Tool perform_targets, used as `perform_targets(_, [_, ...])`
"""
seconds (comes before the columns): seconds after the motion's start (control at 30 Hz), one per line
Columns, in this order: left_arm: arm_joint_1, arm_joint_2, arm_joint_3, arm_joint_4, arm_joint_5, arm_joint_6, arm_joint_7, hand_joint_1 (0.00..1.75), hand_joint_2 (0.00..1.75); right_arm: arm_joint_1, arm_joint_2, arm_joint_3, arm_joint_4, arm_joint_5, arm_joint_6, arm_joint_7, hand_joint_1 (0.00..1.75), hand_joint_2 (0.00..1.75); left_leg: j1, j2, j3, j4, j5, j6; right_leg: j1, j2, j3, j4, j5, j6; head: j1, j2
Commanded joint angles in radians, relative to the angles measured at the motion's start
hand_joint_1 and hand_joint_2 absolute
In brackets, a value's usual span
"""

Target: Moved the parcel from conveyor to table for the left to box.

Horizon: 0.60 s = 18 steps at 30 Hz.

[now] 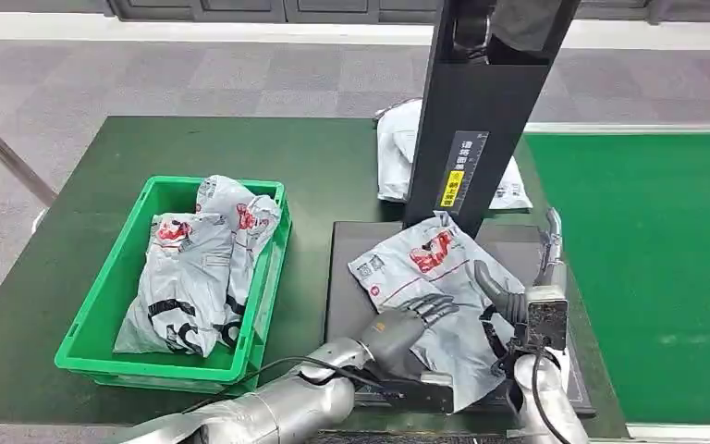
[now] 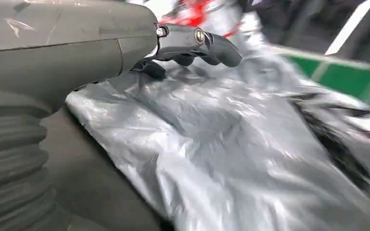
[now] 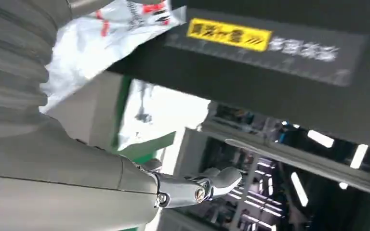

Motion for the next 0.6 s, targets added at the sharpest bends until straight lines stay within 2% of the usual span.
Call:
perform_targets(0.03, [-0.07,0.034,0.058,0.115,0.006,-0.016,0.1,0.0,1.75,-0.07,-0.013,0.087,-0.033,-0.039,-0.015,0.001,0.0,1.75,0.0,0.004,0.0,0.0,0.0,0.0,0.0,0.004,-0.002,0.0,0.002,-0.001,0.0,0.0])
perform_targets(0.17, [-0.061,0.061,0.093,0.121,0.027,-0.018,0.123,0.0,1.75,-0.108,-0.014,0.088,-0.032,-0.062,-0.001,0.001,0.0,1.75,0.0,0.005,0.0,0.0,0.0,0.0,0.0,0.005,-0.002,0.001,0.002,-0.001,0.0,0.0])
perform_targets(0.2, [-0.061,0.061,0.093,0.121,0.027,-0.018,0.123,0.0,1.75,-0.108,-0.014,0.088,-0.032,-0.062,-0.001,0.001,0.0,1.75,0.0,0.007,0.0,-0.001,0.001,-0.001,0.0,0.008,-0.002,0.0,0.003,-0.002,0.0,0.0])
perform_targets(0.47, [-0.061,0.061,0.093,0.121,0.027,-0.018,0.123,0.0,1.75,-0.108,-0.014,0.088,-0.032,-0.062,-0.001,0.001,0.0,1.75,0.0,0.005,0.001,-0.001,0.002,0.0,0.0,0.005,-0.001,-0.001,0.004,-0.002,0.0,0.0])
perform_targets(0.6, [-0.065,0.044,0.167,0.117,0.093,-0.063,0.097,0.0,1.75,-0.135,-0.004,0.103,0.014,-0.062,0.029,0.001,0.0,1.75,0.0,0.003,0.001,0.0,0.002,-0.001,0.0,0.003,0.0,0.0,0.003,-0.002,0.0,0.0])
